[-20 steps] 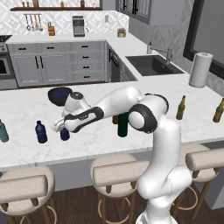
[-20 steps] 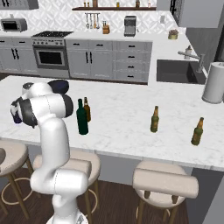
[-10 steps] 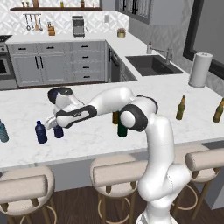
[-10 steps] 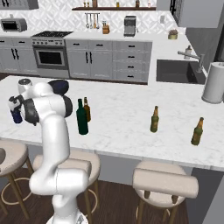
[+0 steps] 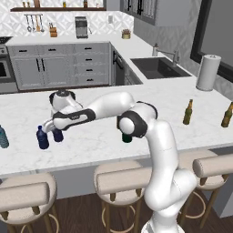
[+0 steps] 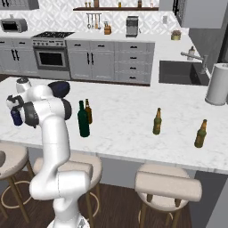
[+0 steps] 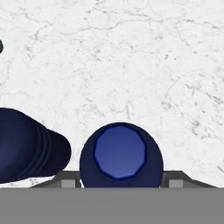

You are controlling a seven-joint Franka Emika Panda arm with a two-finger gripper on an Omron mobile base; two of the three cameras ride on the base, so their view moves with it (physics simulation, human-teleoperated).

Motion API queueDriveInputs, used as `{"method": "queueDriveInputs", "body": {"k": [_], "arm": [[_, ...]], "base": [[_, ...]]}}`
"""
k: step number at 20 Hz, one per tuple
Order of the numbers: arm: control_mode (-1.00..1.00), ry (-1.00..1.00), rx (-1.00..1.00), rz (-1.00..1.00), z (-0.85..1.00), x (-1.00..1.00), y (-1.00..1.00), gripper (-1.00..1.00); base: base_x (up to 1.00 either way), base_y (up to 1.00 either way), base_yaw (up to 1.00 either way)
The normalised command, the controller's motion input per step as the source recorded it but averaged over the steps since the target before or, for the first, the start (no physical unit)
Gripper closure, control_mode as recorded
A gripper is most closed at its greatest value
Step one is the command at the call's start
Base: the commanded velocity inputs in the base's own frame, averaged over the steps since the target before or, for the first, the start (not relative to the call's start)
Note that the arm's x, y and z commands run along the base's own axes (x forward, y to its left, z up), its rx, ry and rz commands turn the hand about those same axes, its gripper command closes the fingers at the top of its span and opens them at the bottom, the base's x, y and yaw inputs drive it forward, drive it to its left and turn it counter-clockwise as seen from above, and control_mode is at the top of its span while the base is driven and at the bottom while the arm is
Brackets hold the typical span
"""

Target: Move the plastic bottles in the middle to the plastics group, and the glass bottles in the middle to the glass group.

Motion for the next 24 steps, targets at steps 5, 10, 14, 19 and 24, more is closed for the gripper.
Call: {"method": "queueDriveInputs", "body": {"k": [5, 10, 14, 19, 24], "arm": [[-1.00, 0.04, 0.10, 0.00, -0.12, -0.02, 0.00, 1.00], [-1.00, 0.01, 0.08, 0.00, -0.56, 0.00, 0.00, 1.00], [-1.00, 0.00, 0.00, 0.00, -0.35, 0.00, 0.00, 1.00], [-1.00, 0.00, 0.00, 0.00, -0.02, 0.00, 0.03, 1.00], [-1.00, 0.00, 0.00, 0.00, 0.00, 0.00, 0.00, -1.00]], "base": [[0.00, 0.00, 0.00], [0.00, 0.00, 0.00], [0.00, 0.00, 0.00], [0.00, 0.00, 0.00], [0.00, 0.00, 0.00]]}}
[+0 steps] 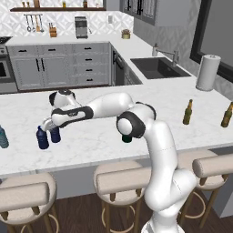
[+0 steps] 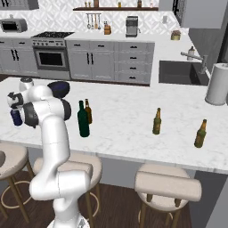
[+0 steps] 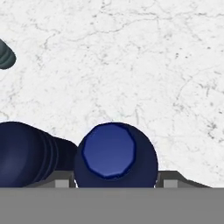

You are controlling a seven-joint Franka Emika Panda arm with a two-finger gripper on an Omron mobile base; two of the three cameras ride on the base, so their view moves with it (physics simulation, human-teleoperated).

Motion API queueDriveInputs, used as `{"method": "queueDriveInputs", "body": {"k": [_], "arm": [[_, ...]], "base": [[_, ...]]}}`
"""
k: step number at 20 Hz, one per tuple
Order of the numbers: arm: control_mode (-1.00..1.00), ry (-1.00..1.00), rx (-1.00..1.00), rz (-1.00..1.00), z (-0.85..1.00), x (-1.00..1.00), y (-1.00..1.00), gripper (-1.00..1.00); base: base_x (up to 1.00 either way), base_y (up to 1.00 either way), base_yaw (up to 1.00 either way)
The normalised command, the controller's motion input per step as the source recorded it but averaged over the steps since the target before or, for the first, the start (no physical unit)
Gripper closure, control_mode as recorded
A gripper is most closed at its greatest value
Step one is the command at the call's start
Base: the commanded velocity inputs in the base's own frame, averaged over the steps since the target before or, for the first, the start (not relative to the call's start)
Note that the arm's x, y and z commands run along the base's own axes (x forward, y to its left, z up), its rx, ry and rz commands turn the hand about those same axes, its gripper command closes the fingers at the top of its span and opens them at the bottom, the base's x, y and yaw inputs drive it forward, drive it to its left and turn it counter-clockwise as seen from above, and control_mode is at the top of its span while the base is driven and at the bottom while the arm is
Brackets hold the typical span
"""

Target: Move the plastic bottles in the middle to the plastics group, and the glass bottles in the middle to the glass group.

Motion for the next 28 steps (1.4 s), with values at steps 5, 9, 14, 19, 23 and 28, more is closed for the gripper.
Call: {"method": "queueDriveInputs", "body": {"k": [5, 9, 14, 19, 23, 28], "arm": [[-1.00, 0.00, 0.00, 0.00, 0.00, 0.00, 0.00, -1.00], [-1.00, -0.01, 0.00, 0.00, 0.00, -0.01, 0.00, -1.00], [-1.00, -0.08, 0.00, 0.00, 0.27, -0.23, 0.00, -1.00], [-1.00, -0.12, 0.01, 0.00, 0.46, -0.62, -0.19, -1.00], [-1.00, -0.09, 0.03, -0.04, 0.25, -0.84, -0.44, -1.00], [-1.00, -0.06, 0.08, -0.10, 0.29, -0.78, -0.73, -1.00]], "base": [[0.00, 0.00, 0.00], [0.00, 0.00, 0.00], [0.00, 0.00, 0.00], [0.00, 0.00, 0.00], [0.00, 0.00, 0.00], [0.00, 0.00, 0.00]]}}
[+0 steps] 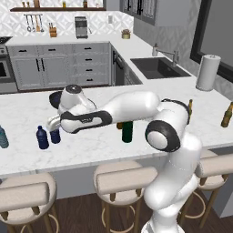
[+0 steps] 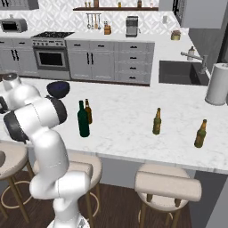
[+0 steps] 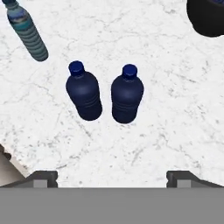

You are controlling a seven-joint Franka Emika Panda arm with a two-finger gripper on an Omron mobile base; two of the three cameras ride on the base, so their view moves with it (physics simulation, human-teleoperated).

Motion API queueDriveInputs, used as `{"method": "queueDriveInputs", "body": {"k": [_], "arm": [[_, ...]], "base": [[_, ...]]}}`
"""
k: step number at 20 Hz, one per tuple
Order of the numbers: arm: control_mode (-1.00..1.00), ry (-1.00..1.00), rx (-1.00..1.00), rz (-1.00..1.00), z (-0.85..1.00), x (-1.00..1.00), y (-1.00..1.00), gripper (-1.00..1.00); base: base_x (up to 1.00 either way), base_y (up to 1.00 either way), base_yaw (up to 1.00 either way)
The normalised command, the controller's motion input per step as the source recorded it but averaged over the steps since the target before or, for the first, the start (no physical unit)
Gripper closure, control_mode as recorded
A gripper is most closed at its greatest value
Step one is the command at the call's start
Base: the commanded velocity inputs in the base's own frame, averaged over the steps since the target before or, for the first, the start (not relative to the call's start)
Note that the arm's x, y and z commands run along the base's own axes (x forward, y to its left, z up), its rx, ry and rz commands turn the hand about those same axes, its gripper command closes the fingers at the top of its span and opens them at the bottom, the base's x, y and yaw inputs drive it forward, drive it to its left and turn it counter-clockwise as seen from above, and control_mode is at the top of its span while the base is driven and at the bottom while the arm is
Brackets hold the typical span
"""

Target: Move the plastic bottles in the middle to the plastics group, and the glass bottles in the middle to the glass group.

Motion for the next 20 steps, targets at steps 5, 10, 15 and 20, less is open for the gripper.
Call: {"method": "queueDriveInputs", "body": {"k": [5, 10, 15, 20], "arm": [[-1.00, -0.02, 0.15, -0.12, 0.40, -0.85, -0.86, -1.00], [-1.00, 0.00, 0.13, -0.15, 0.36, -0.87, -0.84, -1.00], [-1.00, 0.00, 0.00, -0.19, 0.31, -0.46, -0.80, -1.00], [-1.00, 0.01, 0.00, -0.18, 0.54, -0.05, -0.97, -1.00]], "base": [[0.00, 0.00, 0.00], [0.00, 0.00, 0.00], [0.00, 0.00, 0.00], [0.00, 0.00, 0.00]]}}
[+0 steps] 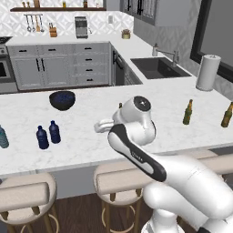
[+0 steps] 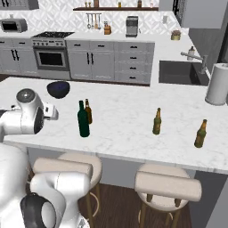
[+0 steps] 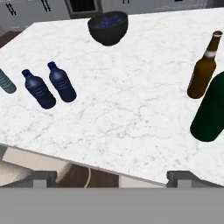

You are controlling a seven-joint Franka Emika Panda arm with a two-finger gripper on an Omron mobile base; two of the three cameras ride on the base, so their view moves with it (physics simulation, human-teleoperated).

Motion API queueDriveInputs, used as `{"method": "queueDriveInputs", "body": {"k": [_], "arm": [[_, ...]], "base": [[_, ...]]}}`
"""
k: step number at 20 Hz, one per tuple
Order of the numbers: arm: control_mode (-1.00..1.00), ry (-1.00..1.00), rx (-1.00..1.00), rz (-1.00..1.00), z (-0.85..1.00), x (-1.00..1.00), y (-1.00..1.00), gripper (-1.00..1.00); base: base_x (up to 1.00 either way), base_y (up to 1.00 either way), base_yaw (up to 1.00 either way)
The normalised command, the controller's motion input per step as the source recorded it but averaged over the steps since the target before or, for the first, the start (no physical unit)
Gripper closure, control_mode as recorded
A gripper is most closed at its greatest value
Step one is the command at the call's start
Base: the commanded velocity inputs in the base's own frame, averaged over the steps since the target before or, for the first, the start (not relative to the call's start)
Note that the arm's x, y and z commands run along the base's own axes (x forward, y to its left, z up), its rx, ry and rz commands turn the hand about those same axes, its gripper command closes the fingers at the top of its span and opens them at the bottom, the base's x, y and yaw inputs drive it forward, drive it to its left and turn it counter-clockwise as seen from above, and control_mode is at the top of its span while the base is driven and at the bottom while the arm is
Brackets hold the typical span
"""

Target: Move the plastic bottles in the middle to the plastics group, and the glass bottles in the middle to the glass group.

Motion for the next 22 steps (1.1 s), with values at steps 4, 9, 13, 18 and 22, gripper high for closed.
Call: {"method": "queueDriveInputs", "body": {"k": [4, 9, 13, 18, 22], "arm": [[-1.00, 0.00, 0.00, -0.23, 0.45, 0.00, -1.00, -1.00], [-1.00, 0.00, -0.01, -0.26, 0.18, -0.19, -0.86, -1.00], [-1.00, 0.00, -0.04, -0.21, 0.07, -0.11, -0.66, -1.00], [-1.00, 0.10, -0.01, 0.11, 0.20, 0.00, -0.01, -1.00], [-1.00, 0.30, 0.00, 0.19, 0.05, 0.01, -0.07, -1.00]], "base": [[0.00, 0.00, 0.00], [0.00, 0.00, 0.00], [0.00, 0.00, 0.00], [0.00, 0.00, 0.00], [0.00, 0.00, 0.00]]}}
